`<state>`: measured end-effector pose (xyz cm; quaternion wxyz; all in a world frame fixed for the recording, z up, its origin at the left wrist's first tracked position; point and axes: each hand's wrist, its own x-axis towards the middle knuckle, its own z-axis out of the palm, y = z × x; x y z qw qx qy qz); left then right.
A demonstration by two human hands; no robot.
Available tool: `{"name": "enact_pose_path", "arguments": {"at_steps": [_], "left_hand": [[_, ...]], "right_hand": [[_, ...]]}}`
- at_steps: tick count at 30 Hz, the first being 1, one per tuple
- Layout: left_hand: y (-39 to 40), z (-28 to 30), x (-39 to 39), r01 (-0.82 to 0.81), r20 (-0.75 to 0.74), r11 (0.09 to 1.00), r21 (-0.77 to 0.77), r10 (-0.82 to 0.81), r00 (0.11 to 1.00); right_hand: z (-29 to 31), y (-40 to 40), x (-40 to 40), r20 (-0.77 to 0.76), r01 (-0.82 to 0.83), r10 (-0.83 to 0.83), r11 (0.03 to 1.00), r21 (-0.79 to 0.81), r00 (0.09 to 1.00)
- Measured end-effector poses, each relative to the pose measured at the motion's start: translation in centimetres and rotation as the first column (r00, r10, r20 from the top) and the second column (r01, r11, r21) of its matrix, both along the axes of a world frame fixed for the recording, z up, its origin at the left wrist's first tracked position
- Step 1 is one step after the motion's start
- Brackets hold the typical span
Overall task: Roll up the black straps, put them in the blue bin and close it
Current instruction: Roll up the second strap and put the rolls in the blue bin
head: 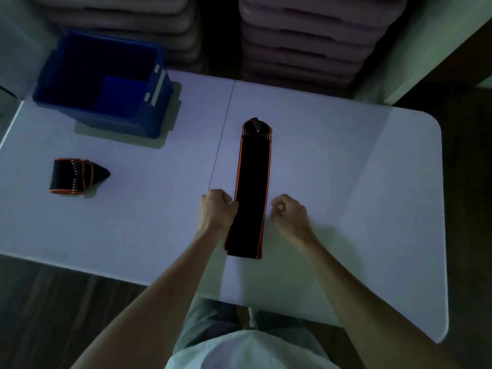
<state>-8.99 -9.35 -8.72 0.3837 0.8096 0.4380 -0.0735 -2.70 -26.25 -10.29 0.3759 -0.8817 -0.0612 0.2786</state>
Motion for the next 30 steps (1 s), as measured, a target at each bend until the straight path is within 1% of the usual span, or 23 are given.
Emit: {"name": "enact_pose_path", "arguments": {"at_steps": [3, 5, 7, 10, 12, 14, 15, 17, 18, 20, 22, 23, 24, 26, 28, 30], "left_hand": [[-1.0, 0.2, -2.3, -0.005, -0.061, 1.0, -0.03, 0.003, 0.998], [-1.6, 0.3, -3.4, 0.008, -0.082, 0.999, -0.042, -0.011, 0.997], [-2.0, 0.5, -4.1, 0.006, -0.07, 0.999, -0.052, -0.009, 0.998], [-2.2, 0.7, -5.0, 0.018, -0.013, 0.997, -0.072, -0.019, 1.0], [-2.0, 1.0, -5.8, 0.058, 0.024, 0.995, -0.08, -0.056, 0.998], [-1.8, 1.2, -6.8, 0.104, 0.052, 0.99, -0.093, -0.099, 0.994], [-1.7, 1.1, -7.5, 0.136, 0.06, 0.986, -0.1, -0.131, 0.99], [-1.6, 0.9, -8.6, 0.232, 0.062, 0.968, -0.094, -0.227, 0.972], [-1.6, 0.8, -9.1, 0.274, 0.067, 0.958, -0.087, -0.269, 0.961], [-1.6, 0.6, -10.0, 0.324, 0.1, 0.942, -0.088, -0.315, 0.944], [-1.5, 0.5, -10.7, 0.364, 0.144, 0.929, -0.065, -0.353, 0.925], [-1.4, 0.4, -11.0, 0.401, 0.157, 0.915, -0.04, -0.391, 0.907], [-1.3, 0.3, -11.3, 0.457, 0.17, 0.889, -0.016, -0.448, 0.878], [-1.0, 0.0, -11.7, 0.601, 0.127, 0.798, 0.041, -0.601, 0.789], [-0.9, 0.1, -12.1, 0.707, -0.002, 0.695, 0.129, -0.713, 0.701], [-0.8, 0.1, -12.1, 0.743, -0.072, 0.628, 0.234, -0.751, 0.657]], "right_hand": [[-0.1, -0.5, -2.0, -0.056, -0.087, 0.085, 0.996, -0.035, 0.995], [0.1, -0.4, -3.1, -0.112, -0.087, 0.081, 0.995, -0.048, 0.99], [0.2, -0.4, -4.0, -0.169, -0.039, 0.033, 0.999, -0.034, 0.985], [0.2, -0.8, -5.2, -0.27, 0.09, -0.072, 0.994, 0.057, 0.96], [0.4, -1.0, -6.3, -0.311, 0.178, -0.138, 0.978, 0.105, 0.94], [0.8, -1.1, -7.5, -0.244, 0.172, -0.145, 0.981, 0.092, 0.959], [1.1, -1.1, -8.2, -0.186, 0.143, -0.128, 0.987, 0.068, 0.974], [1.6, -1.2, -9.7, -0.042, 0.055, -0.052, 0.996, 0.075, 0.998], [1.6, -1.2, -10.5, 0.036, -0.018, 0.015, 0.996, 0.082, 0.999], [1.8, -1.1, -11.8, 0.14, -0.204, 0.199, 0.979, 0.023, 0.97], [1.8, -0.9, -12.6, 0.183, -0.35, 0.37, 0.927, -0.134, 0.911], [1.8, -0.7, -12.8, 0.204, -0.389, 0.433, 0.894, -0.222, 0.878], [1.8, -0.5, -13.0, 0.227, -0.405, 0.472, 0.868, -0.287, 0.851], [1.7, -0.1, -13.1, 0.276, -0.391, 0.489, 0.854, -0.342, 0.827], [1.7, 0.3, -13.2, 0.335, -0.36, 0.476, 0.863, -0.354, 0.813], [1.6, 0.5, -13.2, 0.377, -0.335, 0.468, 0.868, -0.366, 0.799]]}}
